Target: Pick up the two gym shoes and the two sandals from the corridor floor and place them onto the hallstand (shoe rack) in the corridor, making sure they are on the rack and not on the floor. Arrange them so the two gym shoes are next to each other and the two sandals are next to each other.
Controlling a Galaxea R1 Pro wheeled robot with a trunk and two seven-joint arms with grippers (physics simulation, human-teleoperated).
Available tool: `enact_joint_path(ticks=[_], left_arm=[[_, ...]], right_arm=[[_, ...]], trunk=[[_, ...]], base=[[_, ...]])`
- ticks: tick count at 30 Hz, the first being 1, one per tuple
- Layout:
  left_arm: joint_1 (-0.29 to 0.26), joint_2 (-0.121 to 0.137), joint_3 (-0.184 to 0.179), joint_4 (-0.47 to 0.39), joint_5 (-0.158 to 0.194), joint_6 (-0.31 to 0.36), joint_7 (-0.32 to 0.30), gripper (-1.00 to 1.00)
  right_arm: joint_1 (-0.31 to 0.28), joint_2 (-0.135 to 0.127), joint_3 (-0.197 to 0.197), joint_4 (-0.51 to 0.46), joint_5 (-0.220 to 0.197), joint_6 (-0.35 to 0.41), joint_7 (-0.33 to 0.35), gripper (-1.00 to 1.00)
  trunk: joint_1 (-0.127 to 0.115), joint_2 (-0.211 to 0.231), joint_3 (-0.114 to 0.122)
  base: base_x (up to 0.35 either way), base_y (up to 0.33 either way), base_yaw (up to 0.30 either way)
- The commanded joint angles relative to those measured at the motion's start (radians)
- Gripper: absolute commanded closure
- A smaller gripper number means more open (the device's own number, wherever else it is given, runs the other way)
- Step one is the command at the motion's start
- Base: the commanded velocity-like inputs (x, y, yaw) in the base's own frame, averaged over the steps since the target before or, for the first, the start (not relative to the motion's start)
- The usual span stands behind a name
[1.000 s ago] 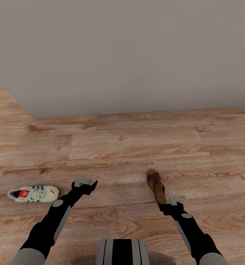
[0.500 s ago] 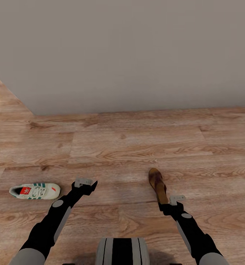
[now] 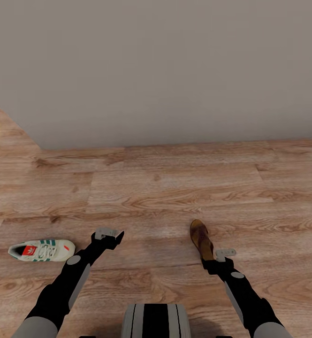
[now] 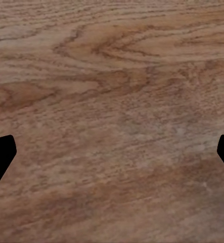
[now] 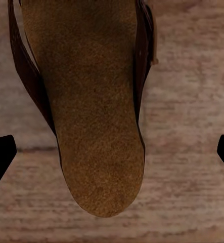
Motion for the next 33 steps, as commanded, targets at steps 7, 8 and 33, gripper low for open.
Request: enact_joint_path(ticks=[7, 8, 33], left_arm=[[0.000, 0.001, -0.001, -0.001, 0.006, 0.007, -0.002, -1.00], [0.000, 0.001, -0.001, -0.001, 0.006, 0.007, -0.002, -1.00], [0.000, 0.001, -0.001, -0.010, 0.008, 0.008, -0.002, -1.00]], right_arm=[[0.000, 0.001, -0.004, -0.003, 0.010, 0.006, 0.007, -1.00], [0.000, 0.001, -0.004, -0.002, 0.010, 0.006, 0.007, -1.00], [0.000, 0.001, -0.005, -0.002, 0.010, 0.002, 0.005, -1.00]], trunk=[[0.000, 0.000, -0.001], [0.000, 0.000, -0.001], [0.000, 0.000, -0.005]], base=[[0.006, 0.000, 0.000], [0.002, 0.000, 0.000], [0.000, 0.000, 0.000]])
